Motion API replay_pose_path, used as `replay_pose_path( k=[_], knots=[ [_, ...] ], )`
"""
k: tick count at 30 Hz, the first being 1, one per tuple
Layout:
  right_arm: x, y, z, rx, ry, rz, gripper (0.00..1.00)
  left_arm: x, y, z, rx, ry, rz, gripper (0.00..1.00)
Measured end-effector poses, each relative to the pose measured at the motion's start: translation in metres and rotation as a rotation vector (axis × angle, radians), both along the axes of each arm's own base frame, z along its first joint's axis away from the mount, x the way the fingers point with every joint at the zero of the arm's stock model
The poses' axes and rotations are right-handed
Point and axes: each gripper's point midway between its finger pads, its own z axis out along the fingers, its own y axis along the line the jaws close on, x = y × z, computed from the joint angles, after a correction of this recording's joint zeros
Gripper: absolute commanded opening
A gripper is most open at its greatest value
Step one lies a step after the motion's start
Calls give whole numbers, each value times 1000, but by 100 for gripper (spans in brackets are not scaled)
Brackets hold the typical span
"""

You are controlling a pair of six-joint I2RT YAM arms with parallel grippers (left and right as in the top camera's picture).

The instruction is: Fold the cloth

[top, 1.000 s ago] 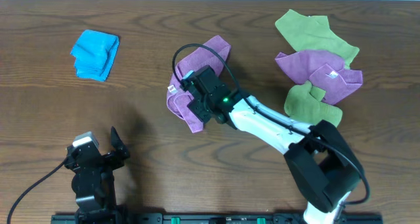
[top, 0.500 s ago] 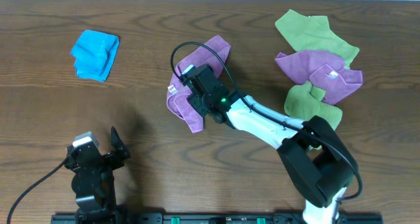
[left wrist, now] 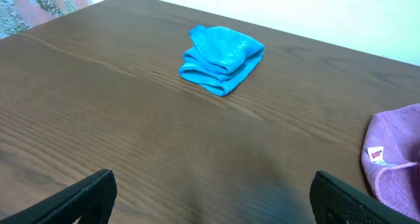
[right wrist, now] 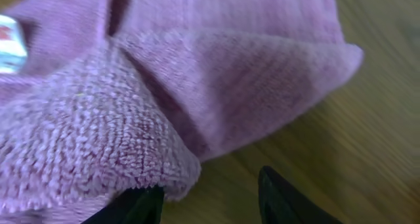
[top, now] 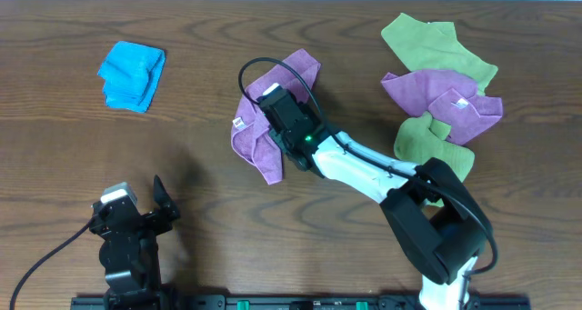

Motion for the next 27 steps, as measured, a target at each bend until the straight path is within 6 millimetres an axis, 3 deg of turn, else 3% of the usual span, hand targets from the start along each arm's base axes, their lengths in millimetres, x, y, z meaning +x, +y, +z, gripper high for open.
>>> replay_pose_path(
  k=[5,14,17,20,27],
  knots=[
    [1,-6,0,-27,-3,-21,2,0,0,0,0,0,0,95],
    [-5,0,-1,-5,42,6,1,0,0,0,0,0,0,95],
    [-3,-2,8,-41,53,-7,1,0,0,0,0,0,0,95],
    [11,-2,33,-71,16,-30,1,0,0,0,0,0,0,95],
    [48,0,122,-115,-166,-90,1,0,0,0,0,0,0,95]
  ],
)
